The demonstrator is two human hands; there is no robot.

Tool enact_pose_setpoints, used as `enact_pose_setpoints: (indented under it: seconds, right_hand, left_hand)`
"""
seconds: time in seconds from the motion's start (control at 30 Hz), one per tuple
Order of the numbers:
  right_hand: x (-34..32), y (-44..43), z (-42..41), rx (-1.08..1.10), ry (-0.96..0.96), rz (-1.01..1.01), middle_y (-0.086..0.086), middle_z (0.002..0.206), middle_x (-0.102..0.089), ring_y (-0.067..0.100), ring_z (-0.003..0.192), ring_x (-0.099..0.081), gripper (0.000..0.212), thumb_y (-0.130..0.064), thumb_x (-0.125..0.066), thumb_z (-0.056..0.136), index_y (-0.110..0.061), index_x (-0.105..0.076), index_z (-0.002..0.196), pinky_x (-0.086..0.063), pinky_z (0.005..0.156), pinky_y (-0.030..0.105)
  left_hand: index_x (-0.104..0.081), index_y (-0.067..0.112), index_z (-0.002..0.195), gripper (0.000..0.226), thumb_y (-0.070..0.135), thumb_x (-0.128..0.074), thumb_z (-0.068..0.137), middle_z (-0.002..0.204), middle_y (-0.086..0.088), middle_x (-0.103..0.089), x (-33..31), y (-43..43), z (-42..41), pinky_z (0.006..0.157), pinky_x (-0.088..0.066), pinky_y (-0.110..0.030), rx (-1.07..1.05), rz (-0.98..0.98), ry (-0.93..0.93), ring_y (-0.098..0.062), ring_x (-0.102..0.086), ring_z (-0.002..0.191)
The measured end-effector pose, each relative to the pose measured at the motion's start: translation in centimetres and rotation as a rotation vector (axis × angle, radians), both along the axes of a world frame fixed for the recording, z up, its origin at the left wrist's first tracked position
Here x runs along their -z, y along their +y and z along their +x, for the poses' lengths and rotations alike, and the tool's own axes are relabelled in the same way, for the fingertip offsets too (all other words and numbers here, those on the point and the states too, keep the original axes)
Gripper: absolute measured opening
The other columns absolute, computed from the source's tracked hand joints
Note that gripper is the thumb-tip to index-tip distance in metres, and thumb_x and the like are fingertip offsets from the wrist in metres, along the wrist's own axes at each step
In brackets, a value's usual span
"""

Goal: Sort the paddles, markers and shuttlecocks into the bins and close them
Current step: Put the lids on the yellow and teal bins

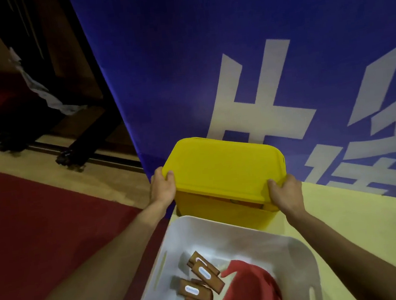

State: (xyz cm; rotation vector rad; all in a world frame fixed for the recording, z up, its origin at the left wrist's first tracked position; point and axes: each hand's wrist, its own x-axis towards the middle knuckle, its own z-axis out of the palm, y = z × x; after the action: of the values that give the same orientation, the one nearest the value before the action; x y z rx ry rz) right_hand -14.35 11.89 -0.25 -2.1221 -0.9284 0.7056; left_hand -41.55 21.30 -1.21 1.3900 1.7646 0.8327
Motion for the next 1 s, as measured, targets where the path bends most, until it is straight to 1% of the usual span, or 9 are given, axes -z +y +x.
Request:
enact_pose_setpoints:
  seconds: [0.07, 0.17, 0.3, 0.5, 0.63, 0.77, 0.87, 1.0]
  right_hand:
    - [0.3, 0.2, -0.7, 0.024, -0.023, -0.018, 0.020, 0.146, -0.029, 0.040, 0.126, -0.041, 0.057, -0.031, -0.048, 0.097, 0.000, -0.030, 0.141, -0.036, 0.104, 0.046]
    - [0.6, 0.0, -1.1, 0.061, -0.046, 0.007, 0.019, 0.147, -0.027, 0.039, 0.127, -0.040, 0.057, -0.030, -0.048, 0.098, -0.001, -0.029, 0.142, -0.035, 0.105, 0.046]
    - [1.6, -0.5, -0.8, 0.061, -0.109, 0.006, 0.021, 0.141, -0.038, 0.038, 0.126, -0.041, 0.050, -0.026, -0.047, 0.098, 0.001, -0.035, 0.139, -0.034, 0.105, 0.046]
    - [2.2, -0.5, -1.1, 0.079, -0.109, -0.018, 0.021, 0.139, -0.040, 0.038, 0.125, -0.043, 0.045, -0.021, -0.045, 0.099, 0.000, -0.037, 0.138, -0.035, 0.105, 0.045]
    - [2.4, -0.1, -1.1, 0.110, -0.053, -0.026, 0.019, 0.140, -0.042, 0.037, 0.126, -0.043, 0.043, -0.020, -0.044, 0.100, -0.003, -0.035, 0.139, -0.036, 0.105, 0.048]
    - [2.8, 0.2, -1.4, 0.120, 0.013, -0.061, 0.017, 0.145, -0.037, 0.037, 0.131, -0.039, 0.046, -0.022, -0.040, 0.101, -0.005, -0.028, 0.143, -0.034, 0.107, 0.049]
    - [2.8, 0.5, -1.5, 0.128, 0.024, -0.085, 0.017, 0.145, -0.036, 0.038, 0.130, -0.040, 0.046, -0.022, -0.039, 0.101, -0.005, -0.027, 0.142, -0.036, 0.105, 0.050]
    - [2.8, 0.7, -1.4, 0.119, 0.016, -0.113, 0.017, 0.145, -0.033, 0.038, 0.130, -0.039, 0.047, -0.022, -0.040, 0.101, -0.005, -0.025, 0.143, -0.036, 0.105, 0.050]
  left_hand:
    - [-0.045, 0.009, 0.127, 0.034, 0.029, -0.039, 0.101, 0.124, -0.017, -0.055, 0.6, 0.8, -0.3, 0.093, -0.042, -0.043, 0.032, 0.010, -0.003, -0.035, -0.051, 0.114]
    - [-0.045, 0.007, 0.126, 0.031, 0.025, -0.039, 0.101, 0.121, -0.017, -0.057, 1.5, 1.6, -0.1, 0.088, -0.042, -0.041, 0.093, 0.021, 0.006, -0.035, -0.054, 0.110]
    - [-0.046, 0.008, 0.125, 0.030, 0.024, -0.040, 0.101, 0.120, -0.016, -0.058, 2.9, 1.8, 0.2, 0.083, -0.042, -0.038, 0.123, 0.036, 0.024, -0.034, -0.056, 0.107]
    - [-0.045, 0.008, 0.129, 0.033, 0.025, -0.041, 0.101, 0.123, -0.016, -0.057, 4.0, 1.7, -0.1, 0.089, -0.044, -0.043, 0.132, 0.058, 0.005, -0.035, -0.055, 0.111]
    - [-0.040, 0.008, 0.134, 0.038, 0.027, -0.039, 0.101, 0.130, -0.016, -0.052, 4.4, 1.5, -0.1, 0.092, -0.043, -0.044, 0.149, 0.030, -0.006, -0.035, -0.052, 0.115]
    - [-0.034, 0.007, 0.138, 0.041, 0.025, -0.038, 0.102, 0.136, -0.014, -0.046, 4.4, 1.5, 0.2, 0.094, -0.043, -0.043, 0.146, 0.024, -0.059, -0.033, -0.050, 0.118]
    - [-0.034, 0.008, 0.138, 0.040, 0.024, -0.038, 0.102, 0.136, -0.014, -0.046, 4.7, 1.8, 0.1, 0.095, -0.043, -0.042, 0.164, 0.019, -0.078, -0.032, -0.049, 0.118]
    - [-0.032, 0.007, 0.140, 0.043, 0.025, -0.038, 0.102, 0.139, -0.015, -0.042, 5.0, 2.0, -0.1, 0.095, -0.041, -0.042, 0.180, 0.024, -0.030, -0.034, -0.048, 0.120]
